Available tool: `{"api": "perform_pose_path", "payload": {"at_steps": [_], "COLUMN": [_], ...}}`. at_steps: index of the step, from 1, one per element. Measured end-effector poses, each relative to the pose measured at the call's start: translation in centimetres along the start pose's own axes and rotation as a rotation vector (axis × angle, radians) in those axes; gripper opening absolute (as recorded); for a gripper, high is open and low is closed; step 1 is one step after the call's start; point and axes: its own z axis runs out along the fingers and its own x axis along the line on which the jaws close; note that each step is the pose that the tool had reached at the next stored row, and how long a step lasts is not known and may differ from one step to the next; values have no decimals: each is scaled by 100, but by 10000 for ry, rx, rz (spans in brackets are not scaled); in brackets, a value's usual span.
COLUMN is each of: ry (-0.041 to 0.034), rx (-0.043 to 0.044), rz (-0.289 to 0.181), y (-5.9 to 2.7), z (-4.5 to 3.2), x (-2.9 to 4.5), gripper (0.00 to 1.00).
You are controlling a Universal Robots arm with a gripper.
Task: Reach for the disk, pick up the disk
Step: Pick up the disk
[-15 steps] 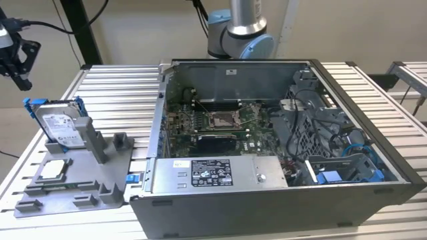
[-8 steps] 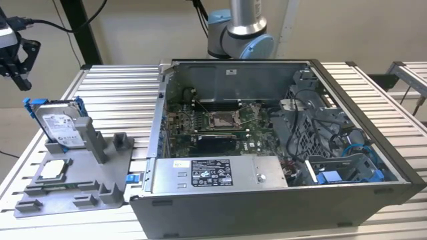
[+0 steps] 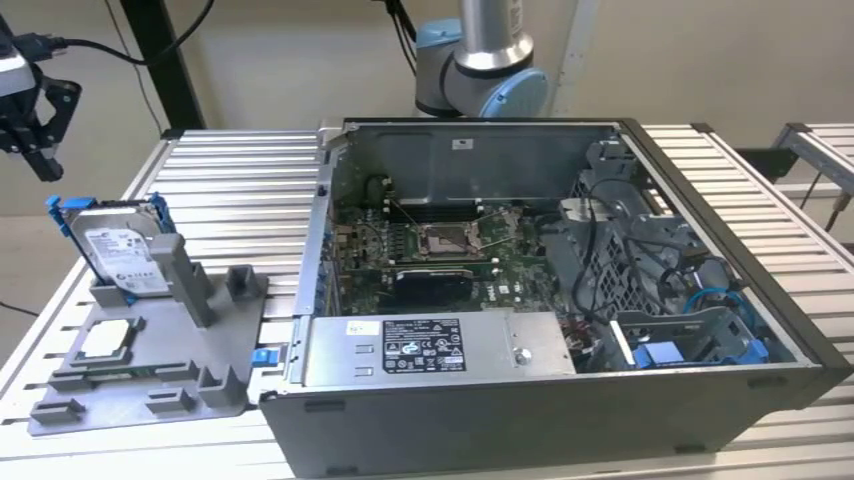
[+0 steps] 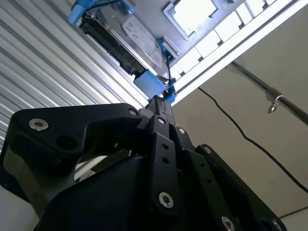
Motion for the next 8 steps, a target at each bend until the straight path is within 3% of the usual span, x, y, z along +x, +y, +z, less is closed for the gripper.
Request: {"api": "perform_pose_path", "payload": {"at_steps": [8], "ry": [42], "rx": [-2], "rz": [-1250], "y": [4], "z": [1], "x": [13], "gripper": [0]}}
